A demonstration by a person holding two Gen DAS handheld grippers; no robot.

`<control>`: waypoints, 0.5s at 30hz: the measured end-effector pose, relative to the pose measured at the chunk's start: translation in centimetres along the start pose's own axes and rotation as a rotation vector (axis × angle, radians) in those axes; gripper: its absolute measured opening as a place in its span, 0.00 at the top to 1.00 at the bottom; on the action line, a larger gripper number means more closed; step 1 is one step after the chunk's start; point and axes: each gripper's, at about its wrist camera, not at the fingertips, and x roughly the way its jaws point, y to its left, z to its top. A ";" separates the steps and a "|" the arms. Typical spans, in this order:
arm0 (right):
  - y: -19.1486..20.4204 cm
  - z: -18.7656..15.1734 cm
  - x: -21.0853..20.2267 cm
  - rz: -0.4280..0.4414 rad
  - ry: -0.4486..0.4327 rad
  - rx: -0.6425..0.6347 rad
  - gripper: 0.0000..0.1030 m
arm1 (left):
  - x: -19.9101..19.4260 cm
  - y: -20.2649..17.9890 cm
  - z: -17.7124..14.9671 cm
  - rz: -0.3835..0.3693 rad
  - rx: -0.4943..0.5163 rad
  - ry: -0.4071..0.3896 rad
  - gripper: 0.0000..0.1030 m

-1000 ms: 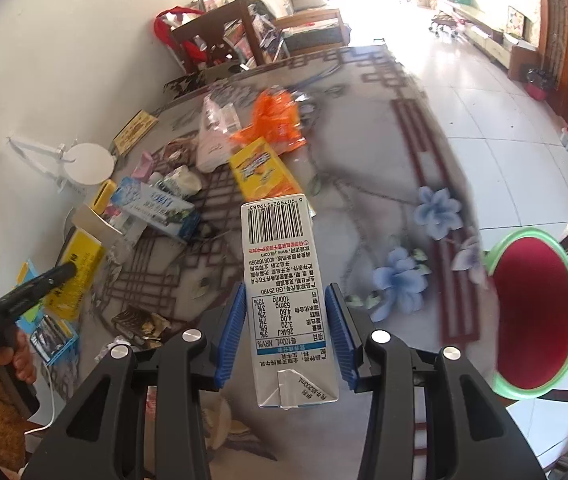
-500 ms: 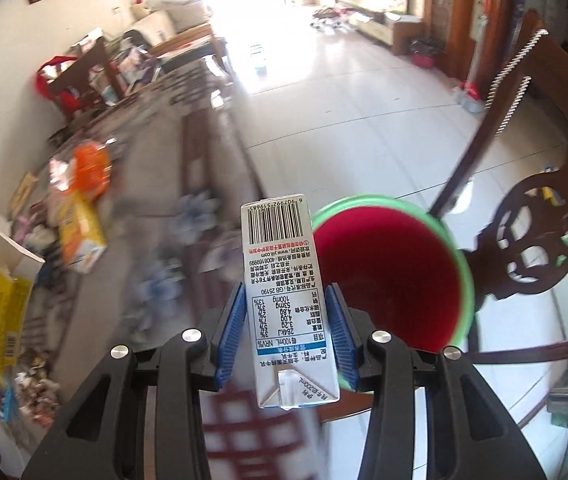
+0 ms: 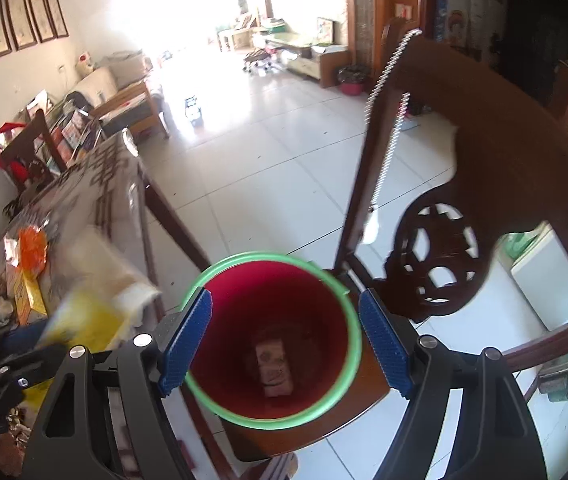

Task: Collect trash
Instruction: 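Carry both items to the red bin and open both grippers over it, then move both open grippers back over the table trash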

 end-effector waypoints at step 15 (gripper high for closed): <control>13.7 -0.7 -2.7 0.192 0.000 -0.215 0.26 | -16.0 9.9 -7.1 0.286 -0.239 -0.223 0.25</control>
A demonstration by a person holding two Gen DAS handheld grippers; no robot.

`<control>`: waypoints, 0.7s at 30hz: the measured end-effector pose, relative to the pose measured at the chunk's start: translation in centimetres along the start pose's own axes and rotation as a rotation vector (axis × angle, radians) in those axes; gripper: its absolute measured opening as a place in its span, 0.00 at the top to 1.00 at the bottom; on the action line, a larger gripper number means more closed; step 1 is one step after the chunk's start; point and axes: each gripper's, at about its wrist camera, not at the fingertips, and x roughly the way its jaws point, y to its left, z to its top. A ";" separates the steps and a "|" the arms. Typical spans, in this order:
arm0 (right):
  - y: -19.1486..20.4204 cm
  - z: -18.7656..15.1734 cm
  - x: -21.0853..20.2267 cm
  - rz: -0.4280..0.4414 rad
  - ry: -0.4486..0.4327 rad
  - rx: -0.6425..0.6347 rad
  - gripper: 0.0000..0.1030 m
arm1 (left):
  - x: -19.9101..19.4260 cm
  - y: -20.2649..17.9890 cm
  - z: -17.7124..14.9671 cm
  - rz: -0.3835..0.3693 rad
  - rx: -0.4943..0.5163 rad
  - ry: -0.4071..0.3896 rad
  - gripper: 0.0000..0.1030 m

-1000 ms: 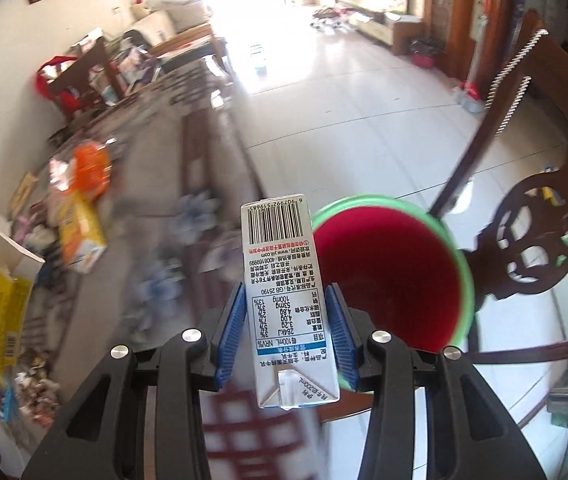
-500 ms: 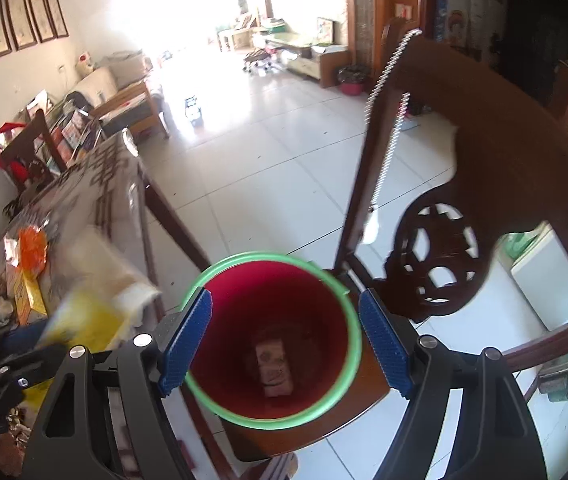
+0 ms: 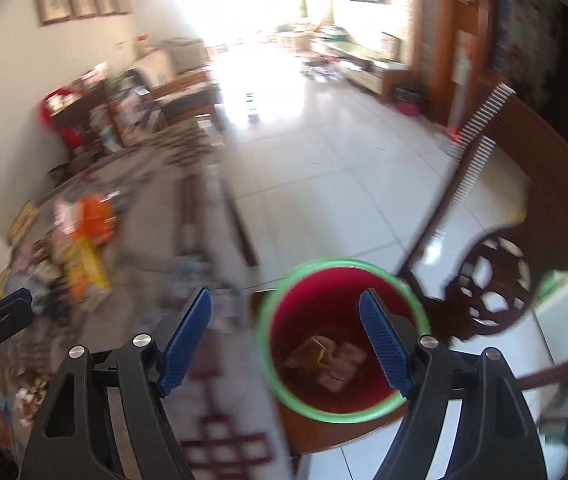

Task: Collect trash
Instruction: 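Move both open grippers back over the table trash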

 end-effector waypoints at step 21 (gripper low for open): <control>27.5 -10.2 2.8 0.346 0.337 -0.391 0.19 | -13.5 23.3 -7.3 0.257 -0.235 -0.069 0.22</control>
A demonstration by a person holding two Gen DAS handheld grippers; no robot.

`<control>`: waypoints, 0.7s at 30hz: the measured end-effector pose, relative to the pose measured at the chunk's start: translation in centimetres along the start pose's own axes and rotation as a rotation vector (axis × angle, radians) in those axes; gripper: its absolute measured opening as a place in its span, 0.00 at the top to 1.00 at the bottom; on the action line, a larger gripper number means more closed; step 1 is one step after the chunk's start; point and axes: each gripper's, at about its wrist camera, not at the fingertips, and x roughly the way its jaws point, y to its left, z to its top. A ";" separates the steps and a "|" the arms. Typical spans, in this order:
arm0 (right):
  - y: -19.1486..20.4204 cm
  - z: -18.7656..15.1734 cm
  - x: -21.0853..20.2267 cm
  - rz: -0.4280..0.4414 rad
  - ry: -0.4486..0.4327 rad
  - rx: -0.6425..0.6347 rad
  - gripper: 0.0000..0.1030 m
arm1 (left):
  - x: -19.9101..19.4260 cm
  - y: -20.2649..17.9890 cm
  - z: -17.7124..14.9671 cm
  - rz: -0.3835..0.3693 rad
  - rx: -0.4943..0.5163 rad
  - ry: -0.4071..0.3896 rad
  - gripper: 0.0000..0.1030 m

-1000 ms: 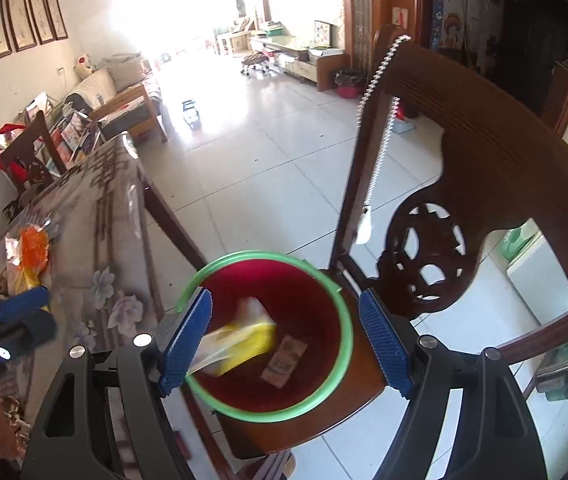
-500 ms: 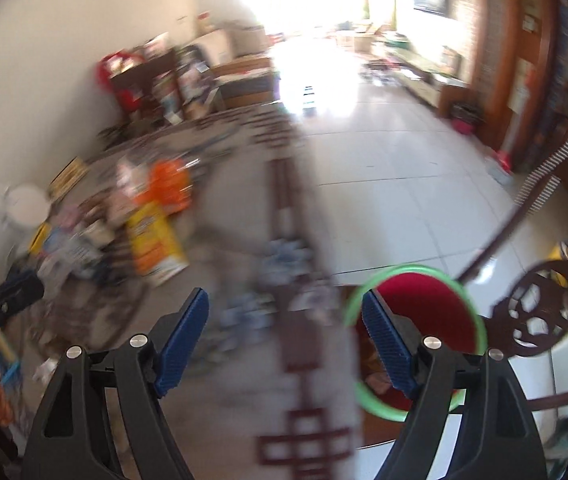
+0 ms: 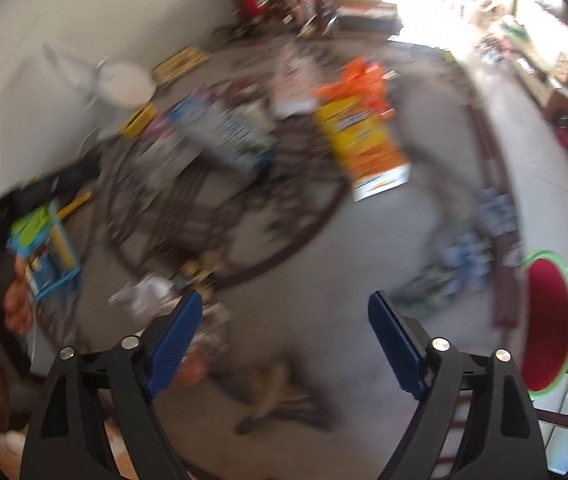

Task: Collect trash
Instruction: 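Move both open grippers back over the table trash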

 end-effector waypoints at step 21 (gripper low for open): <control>-2.1 -15.3 0.3 -0.247 0.492 -0.276 0.19 | 3.1 2.2 -1.1 -0.127 0.115 0.156 0.19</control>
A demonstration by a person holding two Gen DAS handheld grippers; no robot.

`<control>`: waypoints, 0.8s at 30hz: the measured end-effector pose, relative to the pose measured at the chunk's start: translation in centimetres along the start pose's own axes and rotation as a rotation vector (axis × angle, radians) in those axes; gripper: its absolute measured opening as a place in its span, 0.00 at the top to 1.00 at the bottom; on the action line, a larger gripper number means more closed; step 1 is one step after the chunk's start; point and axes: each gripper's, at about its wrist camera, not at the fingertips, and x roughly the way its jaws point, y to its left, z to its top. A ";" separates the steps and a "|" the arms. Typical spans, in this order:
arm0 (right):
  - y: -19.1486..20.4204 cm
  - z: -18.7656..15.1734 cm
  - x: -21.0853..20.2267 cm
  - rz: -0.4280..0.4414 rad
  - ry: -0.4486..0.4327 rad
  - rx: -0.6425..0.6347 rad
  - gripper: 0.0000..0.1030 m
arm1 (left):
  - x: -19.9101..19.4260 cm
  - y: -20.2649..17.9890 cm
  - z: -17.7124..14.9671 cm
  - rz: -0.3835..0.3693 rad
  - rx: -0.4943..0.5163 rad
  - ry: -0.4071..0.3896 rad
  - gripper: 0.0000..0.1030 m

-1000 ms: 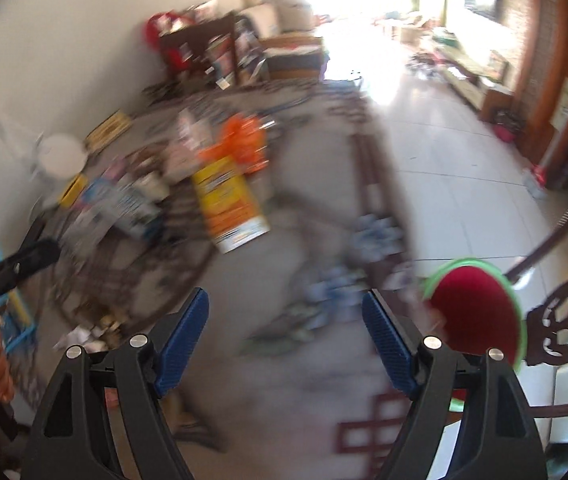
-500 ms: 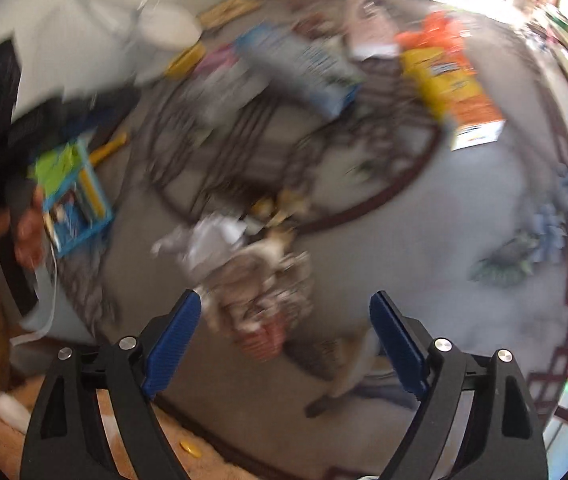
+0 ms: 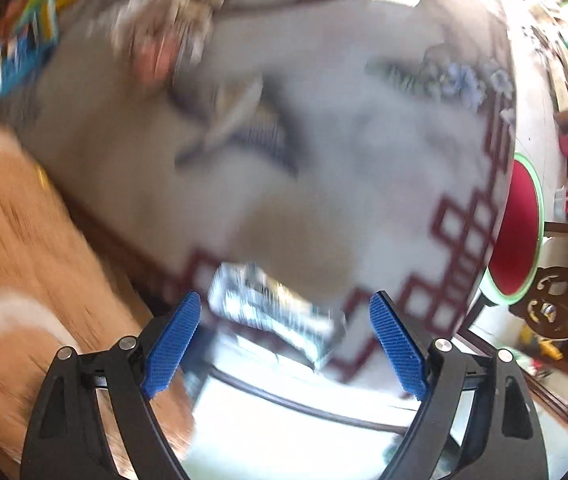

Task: Collect trash
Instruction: 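Move both open grippers back over the table trash, then grasp crumpled foil with the left gripper while the right gripper grasps a crumpled wrapper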

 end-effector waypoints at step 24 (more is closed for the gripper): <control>-5.4 11.8 -3.1 0.169 -0.394 0.486 0.79 | 6.3 -2.3 -6.4 -0.107 0.111 0.267 0.20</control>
